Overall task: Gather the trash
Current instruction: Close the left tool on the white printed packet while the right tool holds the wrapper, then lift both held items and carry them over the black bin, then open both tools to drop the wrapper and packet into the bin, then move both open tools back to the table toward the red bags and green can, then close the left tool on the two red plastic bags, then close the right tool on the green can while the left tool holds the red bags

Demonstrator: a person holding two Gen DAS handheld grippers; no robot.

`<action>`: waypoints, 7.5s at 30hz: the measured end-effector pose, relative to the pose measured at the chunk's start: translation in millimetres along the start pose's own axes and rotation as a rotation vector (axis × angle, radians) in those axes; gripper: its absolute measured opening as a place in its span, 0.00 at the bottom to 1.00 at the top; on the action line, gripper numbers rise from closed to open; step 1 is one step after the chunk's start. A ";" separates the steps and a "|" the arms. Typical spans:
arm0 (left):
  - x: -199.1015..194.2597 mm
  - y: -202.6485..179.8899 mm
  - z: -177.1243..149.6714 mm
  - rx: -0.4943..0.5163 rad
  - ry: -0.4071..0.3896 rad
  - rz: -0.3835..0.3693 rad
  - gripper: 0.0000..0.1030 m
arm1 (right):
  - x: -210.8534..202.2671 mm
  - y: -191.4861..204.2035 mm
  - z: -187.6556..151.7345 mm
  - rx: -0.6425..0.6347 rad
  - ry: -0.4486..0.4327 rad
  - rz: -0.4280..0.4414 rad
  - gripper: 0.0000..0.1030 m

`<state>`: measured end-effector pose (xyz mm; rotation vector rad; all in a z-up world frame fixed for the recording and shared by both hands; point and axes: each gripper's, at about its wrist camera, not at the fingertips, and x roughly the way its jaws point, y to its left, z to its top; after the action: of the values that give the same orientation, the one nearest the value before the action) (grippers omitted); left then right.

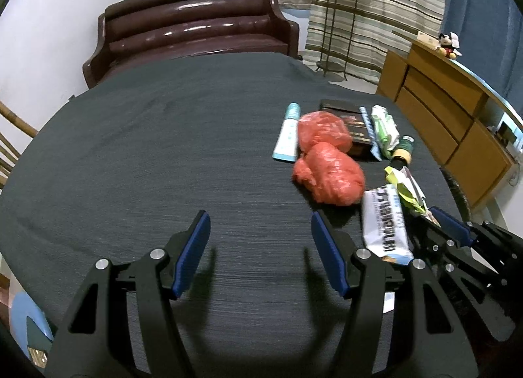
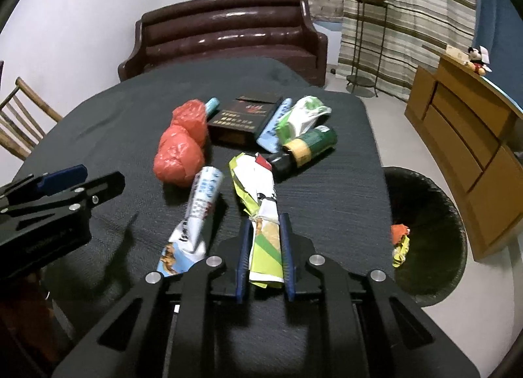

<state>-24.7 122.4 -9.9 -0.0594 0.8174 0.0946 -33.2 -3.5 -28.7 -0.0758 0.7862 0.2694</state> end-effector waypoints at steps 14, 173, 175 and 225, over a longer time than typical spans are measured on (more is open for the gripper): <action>-2.6 -68.8 -2.6 0.093 0.002 -0.061 0.61 | -25.9 -74.4 -5.3 0.099 -0.079 -0.090 0.18; 52.3 -54.9 35.4 0.057 0.029 -0.038 0.40 | 4.5 -102.2 26.7 0.191 -0.128 -0.196 0.64; 48.3 -52.6 33.2 0.064 0.022 -0.046 0.39 | 5.0 -98.2 28.3 0.177 -0.125 -0.197 0.64; 56.6 43.9 46.2 0.012 0.015 -0.026 0.38 | 65.1 -43.3 71.3 0.115 0.067 -0.164 0.35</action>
<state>42.6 173.7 -20.4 -0.0591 0.8318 0.0649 71.3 -19.5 -25.8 -0.0407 0.8553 0.0666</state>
